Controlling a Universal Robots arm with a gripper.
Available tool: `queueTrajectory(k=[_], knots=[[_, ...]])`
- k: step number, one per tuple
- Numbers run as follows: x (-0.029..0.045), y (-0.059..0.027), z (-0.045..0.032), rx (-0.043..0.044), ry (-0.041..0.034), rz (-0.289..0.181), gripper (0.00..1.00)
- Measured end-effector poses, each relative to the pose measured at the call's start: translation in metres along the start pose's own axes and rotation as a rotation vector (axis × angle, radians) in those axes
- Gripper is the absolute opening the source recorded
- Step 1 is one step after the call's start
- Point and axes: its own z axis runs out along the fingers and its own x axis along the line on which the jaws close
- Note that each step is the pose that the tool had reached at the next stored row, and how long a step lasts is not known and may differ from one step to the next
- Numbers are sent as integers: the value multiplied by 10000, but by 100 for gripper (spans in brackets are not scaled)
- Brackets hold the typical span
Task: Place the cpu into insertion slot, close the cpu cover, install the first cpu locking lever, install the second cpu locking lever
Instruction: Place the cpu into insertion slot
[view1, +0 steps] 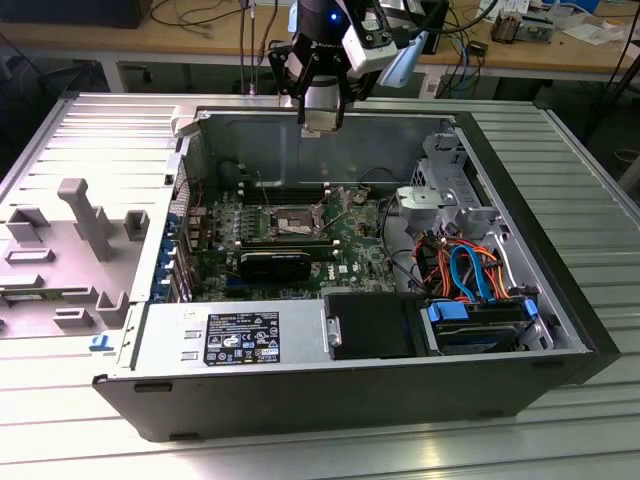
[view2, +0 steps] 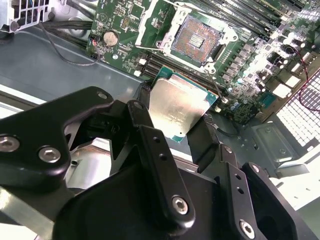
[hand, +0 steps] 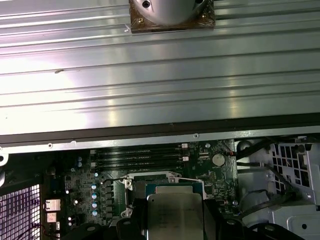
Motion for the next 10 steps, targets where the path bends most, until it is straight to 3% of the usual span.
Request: queueTrajectory(k=[10], knots=[[-2,-32,7,39,-24,274,54]])
